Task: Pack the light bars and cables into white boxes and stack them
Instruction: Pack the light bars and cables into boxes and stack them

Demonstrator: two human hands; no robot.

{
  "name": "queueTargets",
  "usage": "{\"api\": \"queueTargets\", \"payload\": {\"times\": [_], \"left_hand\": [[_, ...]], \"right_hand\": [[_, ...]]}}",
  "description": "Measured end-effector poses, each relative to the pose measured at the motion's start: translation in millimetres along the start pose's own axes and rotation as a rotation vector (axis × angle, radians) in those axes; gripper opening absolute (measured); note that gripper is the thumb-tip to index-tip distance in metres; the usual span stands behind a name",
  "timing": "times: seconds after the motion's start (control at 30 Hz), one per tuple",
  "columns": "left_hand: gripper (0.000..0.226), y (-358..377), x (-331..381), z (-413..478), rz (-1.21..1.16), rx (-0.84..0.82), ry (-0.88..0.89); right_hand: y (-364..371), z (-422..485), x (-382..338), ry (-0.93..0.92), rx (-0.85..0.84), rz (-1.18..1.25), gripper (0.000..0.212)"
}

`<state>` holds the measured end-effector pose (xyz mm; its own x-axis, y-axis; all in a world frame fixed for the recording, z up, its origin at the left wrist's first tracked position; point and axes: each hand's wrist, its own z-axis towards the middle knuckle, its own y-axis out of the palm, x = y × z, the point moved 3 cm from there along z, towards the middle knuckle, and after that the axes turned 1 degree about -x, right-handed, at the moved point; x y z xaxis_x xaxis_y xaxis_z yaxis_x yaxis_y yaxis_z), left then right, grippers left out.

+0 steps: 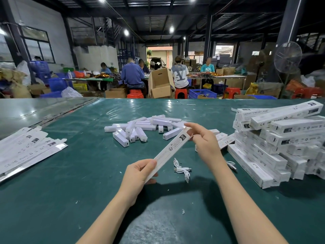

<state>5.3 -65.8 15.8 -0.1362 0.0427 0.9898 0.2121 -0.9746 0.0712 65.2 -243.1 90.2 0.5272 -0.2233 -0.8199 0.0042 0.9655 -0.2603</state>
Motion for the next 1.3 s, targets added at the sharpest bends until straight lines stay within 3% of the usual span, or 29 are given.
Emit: {"api": "queueTargets", "payload": {"times": [0.1,0.17,0.4,0.53,0.6,0.73,1.0,1.17,1.3], "left_hand": [[0.023,0.6,0.9,-0.3,0.006,-0.016,0.001],[0.021,-0.3,1.3,0.3,-0.005,-0.015,-0.003],[0.015,-1.4,-0.9,0.9,0.023,-0.02,-0.007],[0.014,-0.1,-2.2,1.1,0.063,-0.006,-0.015],[0.014,0.2,-2.4,1.3,0.049,0.017,-0.022],[0.015,-2.1,-2.3,1.9,0.0,0.075,-0.025],[0.015,0.1,-2.2,1.3,0.028,0.036,-0.005],[0.014,-0.1,-2.7,0.6,0.046,0.016,0.004],[0.013,-0.9,-2.9,-0.2,0.048,0.023,-0.001]], "right_hand": [[-4.0,-3.2,-0.1,-0.041,0.131,-0.07,0.037],[-5.5,-4.5,-0.4,-0.029,0.132,-0.035,0.034],[-6.5,-3.4,-4.2,0.059,-0.065,0.16,0.031],[-15.4,-2.8,-5.2,-0.069,-0.029,-0.165,0.041],[-14.0,-3.2,-5.2,-0.098,0.004,-0.227,0.037],[3.1,-7.4,-3.2,0.035,0.064,0.076,0.033],[16.0,-10.0,0.6,0.3,0.192,0.545,0.028],[15.7,-9.3,3.2,0.385,0.248,0.603,0.026],[12.8,-9.4,3.3,0.301,0.236,0.476,0.027]]}}
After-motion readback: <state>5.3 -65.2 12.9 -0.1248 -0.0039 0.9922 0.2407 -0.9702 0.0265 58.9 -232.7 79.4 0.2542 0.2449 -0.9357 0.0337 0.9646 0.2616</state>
